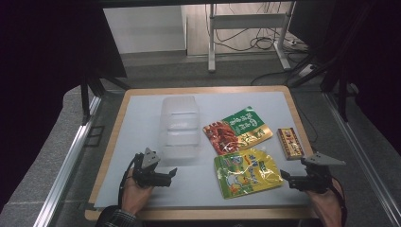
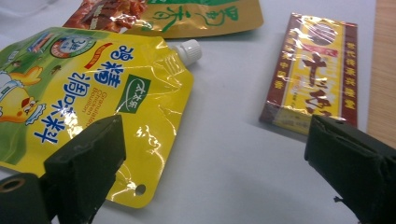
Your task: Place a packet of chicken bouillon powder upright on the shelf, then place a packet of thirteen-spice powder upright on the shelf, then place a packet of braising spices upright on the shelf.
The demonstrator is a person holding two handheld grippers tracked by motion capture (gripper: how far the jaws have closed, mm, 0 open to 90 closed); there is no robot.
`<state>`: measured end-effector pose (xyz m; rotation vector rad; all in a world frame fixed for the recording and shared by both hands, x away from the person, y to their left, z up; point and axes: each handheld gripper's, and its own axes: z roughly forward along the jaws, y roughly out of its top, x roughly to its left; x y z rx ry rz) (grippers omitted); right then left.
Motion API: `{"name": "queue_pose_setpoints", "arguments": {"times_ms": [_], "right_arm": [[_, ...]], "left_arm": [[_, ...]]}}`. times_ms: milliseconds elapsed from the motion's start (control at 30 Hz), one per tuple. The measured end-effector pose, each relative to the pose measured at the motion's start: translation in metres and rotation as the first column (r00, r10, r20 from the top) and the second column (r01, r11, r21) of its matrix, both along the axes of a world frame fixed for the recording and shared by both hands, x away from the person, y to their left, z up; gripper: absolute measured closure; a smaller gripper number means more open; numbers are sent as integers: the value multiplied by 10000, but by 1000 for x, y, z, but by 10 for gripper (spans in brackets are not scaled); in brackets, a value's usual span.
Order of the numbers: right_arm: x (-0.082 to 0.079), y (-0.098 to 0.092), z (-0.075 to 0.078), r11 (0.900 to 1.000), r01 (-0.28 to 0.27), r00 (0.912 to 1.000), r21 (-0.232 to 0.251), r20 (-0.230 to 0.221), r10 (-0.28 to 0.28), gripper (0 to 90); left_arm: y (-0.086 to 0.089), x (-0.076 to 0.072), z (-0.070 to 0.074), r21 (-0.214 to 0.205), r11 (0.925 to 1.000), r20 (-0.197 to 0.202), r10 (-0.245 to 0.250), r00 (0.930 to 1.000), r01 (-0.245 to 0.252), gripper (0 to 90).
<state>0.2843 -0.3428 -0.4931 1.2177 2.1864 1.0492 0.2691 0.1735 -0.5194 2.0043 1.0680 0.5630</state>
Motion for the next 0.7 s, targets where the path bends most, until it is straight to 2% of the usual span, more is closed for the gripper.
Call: {"name": "queue_pose_setpoints", "arguments": {"times_ms": [100, 233, 333, 433, 533, 700], "right_arm": [[0, 1, -1, 9999, -108, 9999, -33, -43, 108, 37], [1, 4, -2, 9996, -240, 9996, -145, -116, 238, 29], [2, 5, -2, 9994, -291, 9995, -205, -134, 288, 26], [2, 6, -3, 9991, -356, 9992, -211, -200, 352, 21], [2, 6, -3, 9993, -333, 9991, -178, -256, 328, 20], [2, 7, -3, 9992, -371, 9985, -162, -413, 364, 19]], "left_arm": [[1, 0, -1, -70, 10000, 55, -24, 10000, 25, 0], [5, -2, 1, -334, 9994, 390, -119, 9992, 133, 1], [4, -3, 2, -332, 9990, 534, -268, 9982, 286, 2], [-1, -6, 2, -90, 9981, 732, -601, 9955, 609, 2], [-3, -5, 0, 161, 9976, 597, -683, 9959, 675, 3], [-5, -5, 0, 14, 9974, 326, -720, 9969, 720, 4]]}}
